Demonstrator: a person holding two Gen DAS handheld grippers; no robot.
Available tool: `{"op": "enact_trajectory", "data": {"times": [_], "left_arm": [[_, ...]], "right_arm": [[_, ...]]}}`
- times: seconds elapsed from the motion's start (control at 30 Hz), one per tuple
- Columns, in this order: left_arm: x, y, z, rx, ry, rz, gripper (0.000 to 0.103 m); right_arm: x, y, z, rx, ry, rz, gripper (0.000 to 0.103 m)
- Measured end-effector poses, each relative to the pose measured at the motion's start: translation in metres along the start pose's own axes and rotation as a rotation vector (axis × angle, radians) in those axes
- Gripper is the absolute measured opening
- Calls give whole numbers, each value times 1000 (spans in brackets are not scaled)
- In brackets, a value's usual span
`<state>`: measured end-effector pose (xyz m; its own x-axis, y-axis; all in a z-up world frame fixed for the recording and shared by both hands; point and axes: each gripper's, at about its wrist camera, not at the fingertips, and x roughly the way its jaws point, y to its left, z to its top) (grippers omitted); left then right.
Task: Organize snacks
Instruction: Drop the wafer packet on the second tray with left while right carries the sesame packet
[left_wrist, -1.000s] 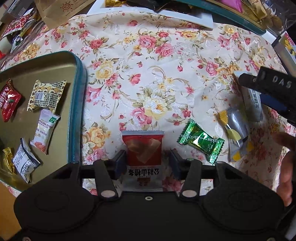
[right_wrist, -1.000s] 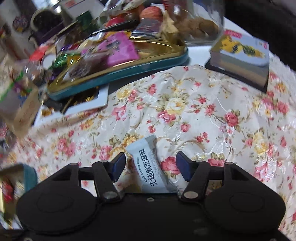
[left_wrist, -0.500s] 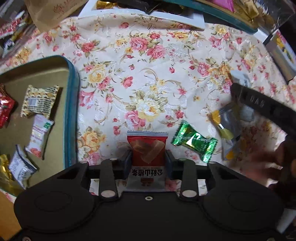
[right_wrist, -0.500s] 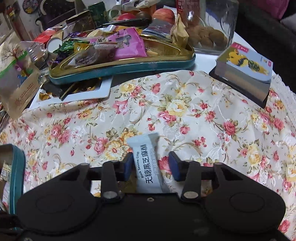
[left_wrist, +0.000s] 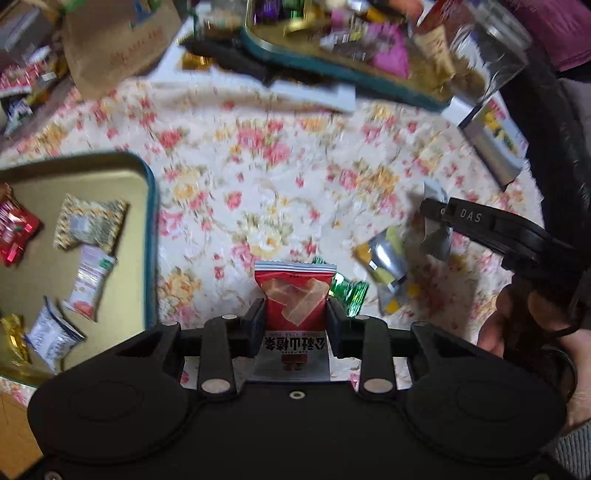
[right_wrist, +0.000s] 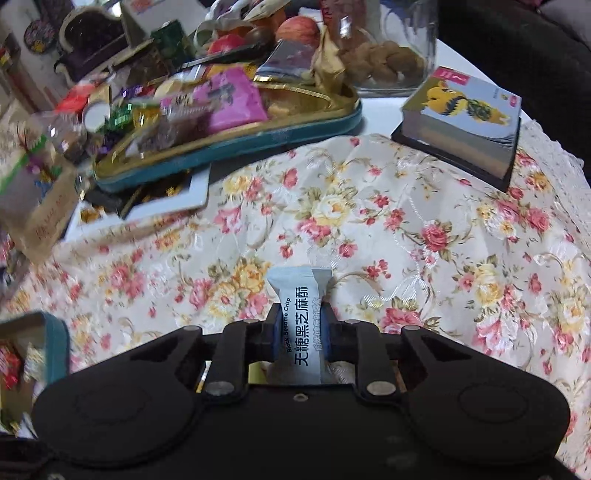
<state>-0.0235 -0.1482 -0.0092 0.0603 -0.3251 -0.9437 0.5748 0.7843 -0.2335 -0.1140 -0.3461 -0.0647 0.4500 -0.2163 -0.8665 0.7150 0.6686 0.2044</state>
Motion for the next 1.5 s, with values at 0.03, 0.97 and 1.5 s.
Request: {"op": "enact_trajectory", "data": {"times": [0.03, 0.97, 1.5], "left_arm": [[-12, 0, 1, 3, -29, 0, 42], [-111, 238, 14, -396, -194, 307, 44], [-127, 238, 13, -441, -290, 258, 48]], "right_arm": [[-7, -2, 3, 31, -7, 18, 22], [-146, 201, -44, -345, -93, 515, 22], [-130, 232, -66, -395, -24, 545, 22]]}}
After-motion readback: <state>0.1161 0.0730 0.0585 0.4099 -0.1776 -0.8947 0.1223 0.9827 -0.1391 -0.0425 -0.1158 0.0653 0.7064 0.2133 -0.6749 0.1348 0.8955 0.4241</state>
